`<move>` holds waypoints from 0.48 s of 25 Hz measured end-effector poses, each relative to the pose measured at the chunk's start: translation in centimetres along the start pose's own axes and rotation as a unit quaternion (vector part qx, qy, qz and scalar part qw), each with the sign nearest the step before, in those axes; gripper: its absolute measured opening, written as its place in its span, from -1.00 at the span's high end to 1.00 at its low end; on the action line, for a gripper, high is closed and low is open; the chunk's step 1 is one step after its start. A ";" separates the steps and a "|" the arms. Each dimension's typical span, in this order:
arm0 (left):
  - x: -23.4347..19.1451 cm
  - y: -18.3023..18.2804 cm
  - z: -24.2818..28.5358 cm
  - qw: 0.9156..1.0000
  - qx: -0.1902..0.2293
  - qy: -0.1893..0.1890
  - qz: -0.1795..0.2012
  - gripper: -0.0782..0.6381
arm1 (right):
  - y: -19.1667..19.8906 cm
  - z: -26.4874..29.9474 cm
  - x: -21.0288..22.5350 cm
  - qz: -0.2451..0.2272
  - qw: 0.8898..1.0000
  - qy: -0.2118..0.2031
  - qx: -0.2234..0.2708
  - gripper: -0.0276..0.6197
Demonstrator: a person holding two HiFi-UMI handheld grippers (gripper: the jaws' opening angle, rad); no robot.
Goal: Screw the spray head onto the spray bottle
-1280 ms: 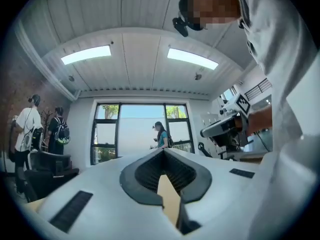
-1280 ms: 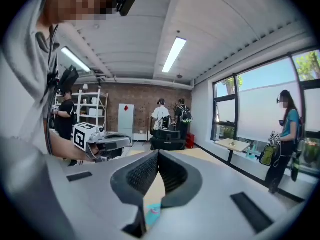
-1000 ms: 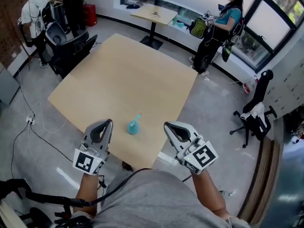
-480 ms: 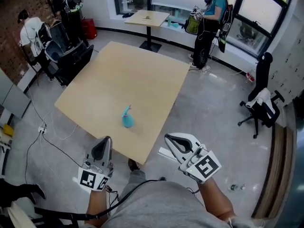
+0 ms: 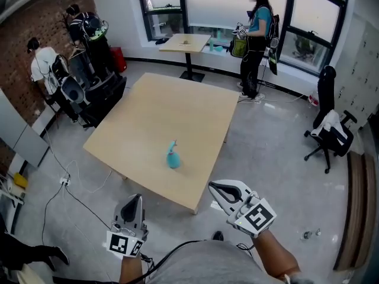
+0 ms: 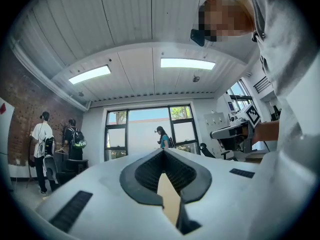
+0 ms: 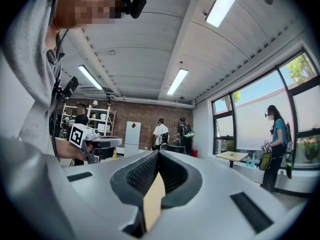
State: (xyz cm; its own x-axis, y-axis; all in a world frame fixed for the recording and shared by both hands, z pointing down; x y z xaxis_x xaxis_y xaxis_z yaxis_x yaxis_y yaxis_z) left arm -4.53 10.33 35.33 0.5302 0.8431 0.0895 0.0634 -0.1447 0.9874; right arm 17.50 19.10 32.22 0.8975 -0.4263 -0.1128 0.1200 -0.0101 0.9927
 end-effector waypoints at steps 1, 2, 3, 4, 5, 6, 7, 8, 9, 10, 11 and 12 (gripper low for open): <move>-0.2 -0.1 -0.8 1.000 0.000 0.007 0.000 0.77 | 0.2 0.0 -0.8 -0.001 1.000 0.008 0.001 0.90; -0.4 -0.2 -1.7 1.000 0.000 0.015 0.001 0.77 | 0.5 0.0 -1.7 0.004 1.000 0.017 -0.006 0.90; -0.5 -0.4 -2.5 1.000 -0.001 0.025 0.003 0.77 | 0.7 -0.2 -2.5 0.014 0.999 0.027 -0.014 0.90; -0.6 -0.7 -3.4 0.999 -0.001 0.034 0.006 0.77 | 0.7 -0.4 -3.4 0.021 0.999 0.037 -0.016 0.90; -0.8 -1.0 -4.3 0.999 -0.001 0.041 0.009 0.77 | 0.7 -0.5 -4.4 0.025 0.999 0.045 -0.014 0.90; -1.0 -1.2 -5.3 0.999 0.000 0.047 0.012 0.77 | 0.8 -0.6 -5.4 0.028 0.998 0.052 -0.014 0.90; -1.5 -1.2 -6.3 0.999 0.001 0.050 0.013 0.77 | 1.0 -0.4 -6.4 0.032 0.998 0.058 -0.016 0.90; -2.0 -1.2 -7.2 0.999 0.001 0.053 0.012 0.77 | 1.3 -0.1 -7.4 0.037 0.997 0.063 -0.021 0.90; -2.7 -1.0 -8.0 0.998 0.000 0.056 0.009 0.77 | 1.4 0.3 -8.2 0.042 0.997 0.067 -0.024 0.90; -3.3 -0.9 -8.7 0.998 -0.003 0.058 0.007 0.77 | 1.4 0.8 -8.9 0.043 0.996 0.071 -0.022 0.90; -3.8 -0.7 -9.3 0.998 -0.006 0.061 0.006 0.77 | 1.1 1.3 -9.4 0.040 0.996 0.075 -0.015 0.90; -4.2 -0.7 -9.7 0.998 -0.009 0.063 0.007 0.77 | 0.8 1.6 -9.8 0.037 0.996 0.077 -0.008 0.90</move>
State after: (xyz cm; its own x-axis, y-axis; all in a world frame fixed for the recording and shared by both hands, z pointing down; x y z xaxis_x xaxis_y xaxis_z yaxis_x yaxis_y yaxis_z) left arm -15.04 11.92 35.52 0.4205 0.8995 0.1182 0.0413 -0.1492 0.9879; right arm 8.11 21.85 34.19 0.9587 -0.2808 -0.0449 0.0559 0.0315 0.9979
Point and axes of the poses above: the fingertips, and each gripper's own axes: z forward along the fingers, x to its right, y out of its underside, the point moved 3 cm from there along -z, backward along the fingers, and after that the axes turned 1 degree about -x, right-handed, at the moved point
